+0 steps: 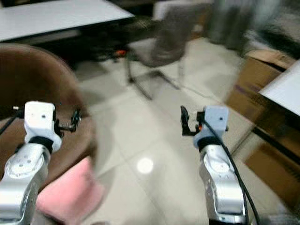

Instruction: Move the pillow to the sofa from floor

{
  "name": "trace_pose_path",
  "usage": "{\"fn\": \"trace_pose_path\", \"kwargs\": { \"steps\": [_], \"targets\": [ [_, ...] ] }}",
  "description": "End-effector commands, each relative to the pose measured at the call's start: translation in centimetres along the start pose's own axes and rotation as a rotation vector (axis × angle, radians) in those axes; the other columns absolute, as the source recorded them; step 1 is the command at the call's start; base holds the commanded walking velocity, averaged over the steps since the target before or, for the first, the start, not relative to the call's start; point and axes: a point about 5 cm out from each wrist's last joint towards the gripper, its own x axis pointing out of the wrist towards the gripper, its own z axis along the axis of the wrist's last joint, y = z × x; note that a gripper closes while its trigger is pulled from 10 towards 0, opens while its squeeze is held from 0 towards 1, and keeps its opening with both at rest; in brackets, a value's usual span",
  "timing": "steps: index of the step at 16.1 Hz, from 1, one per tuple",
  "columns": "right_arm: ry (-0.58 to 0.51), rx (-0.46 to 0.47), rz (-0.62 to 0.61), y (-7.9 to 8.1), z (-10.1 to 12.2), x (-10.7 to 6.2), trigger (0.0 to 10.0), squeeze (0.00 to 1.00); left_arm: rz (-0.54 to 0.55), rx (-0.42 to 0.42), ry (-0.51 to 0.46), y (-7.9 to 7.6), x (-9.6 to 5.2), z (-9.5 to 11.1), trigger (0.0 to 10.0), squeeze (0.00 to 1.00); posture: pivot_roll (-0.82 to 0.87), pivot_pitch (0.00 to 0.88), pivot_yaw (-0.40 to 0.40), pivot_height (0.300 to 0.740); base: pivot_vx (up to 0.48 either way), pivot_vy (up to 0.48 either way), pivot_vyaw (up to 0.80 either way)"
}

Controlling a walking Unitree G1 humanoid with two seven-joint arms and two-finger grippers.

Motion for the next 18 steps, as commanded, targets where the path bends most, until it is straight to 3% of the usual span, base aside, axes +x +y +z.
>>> {"fn": "trace_pose_path", "kwargs": {
  "steps": [1,4,5,6,7,8,10,11,14,15,16,17,18],
  "targets": [
    [-0.001,0.034,0.038,0.8,0.2,0.3,10.0,0.58,0.009,-0.011,0.017,0.3,-0.3,-0.2,10.0,0.00,0.06,0.000,-0.047,0.740,0.000,0.000,0.80],
    [0.040,0.037,0.019,0.9,-0.2,0.1,10.0,0.58,-0.027,0.027,0.009,0.1,-0.5,-0.4,10.0,0.00,0.06,0.000,-0.045,0.740,0.000,0.000,0.80],
    [0.084,0.062,0.008,0.9,-0.8,0.2,10.0,0.49,-0.032,0.063,0.001,0.0,-0.5,-0.4,10.0,0.00,0.06,0.000,-0.044,0.740,0.000,0.000,0.00],
    [0.105,0.074,0.027,1.1,-1.0,0.3,10.0,0.04,-0.008,0.068,-0.021,0.1,-0.5,-0.4,10.0,0.00,0.06,0.000,-0.041,0.740,0.000,0.000,0.00],
    [0.075,-0.004,0.010,1.1,-0.9,0.5,10.0,0.00,0.006,0.053,-0.029,0.2,-0.4,-0.5,10.0,0.00,0.06,0.000,-0.040,0.740,0.000,0.000,0.00],
    [-0.029,-0.094,0.058,1.3,-0.3,0.6,10.0,0.00,0.001,0.042,-0.023,0.3,-0.4,-0.6,10.0,0.00,0.05,0.000,-0.037,0.740,0.000,0.000,0.00],
    [0.016,-0.111,-0.009,0.8,-0.5,0.7,10.0,0.00,-0.016,0.061,-0.031,0.1,-0.5,-0.5,10.0,0.00,0.05,0.000,-0.039,0.740,0.000,0.000,0.00],
    [0.068,-0.063,-0.006,0.6,-0.9,0.6,10.0,0.00,-0.018,0.062,-0.036,0.0,-0.5,-0.5,10.0,0.00,0.05,0.000,-0.039,0.740,0.000,-0.244,0.00],
    [0.050,0.068,0.025,0.6,-1.1,0.1,10.0,0.00,-0.011,0.066,-0.040,0.0,-0.6,-0.6,10.0,0.00,0.06,0.000,-0.047,0.740,0.000,-0.434,0.00],
    [0.047,0.051,0.033,0.7,-1.0,0.1,10.0,0.00,-0.009,0.066,-0.040,0.0,-0.6,-0.6,10.0,0.00,0.06,0.000,-0.047,0.740,0.000,-0.442,0.00],
    [0.028,-0.086,-0.001,0.5,-0.8,0.3,10.0,0.00,-0.008,0.070,-0.040,0.1,-0.6,-0.6,10.0,0.00,0.06,0.000,-0.047,0.740,0.000,-0.442,0.00],
    [0.012,-0.144,-0.014,0.4,-0.6,0.4,10.0,0.00,-0.008,0.073,-0.041,0.1,-0.6,-0.6,10.0,0.00,0.06,0.000,-0.046,0.740,0.000,-0.439,0.00],
    [0.004,-0.102,0.003,0.4,-0.4,0.4,10.0,0.00,-0.007,0.075,-0.044,0.1,-0.6,-0.6,10.0,0.00,0.06,0.000,-0.045,0.740,0.000,-0.439,0.80]
  ]
}}
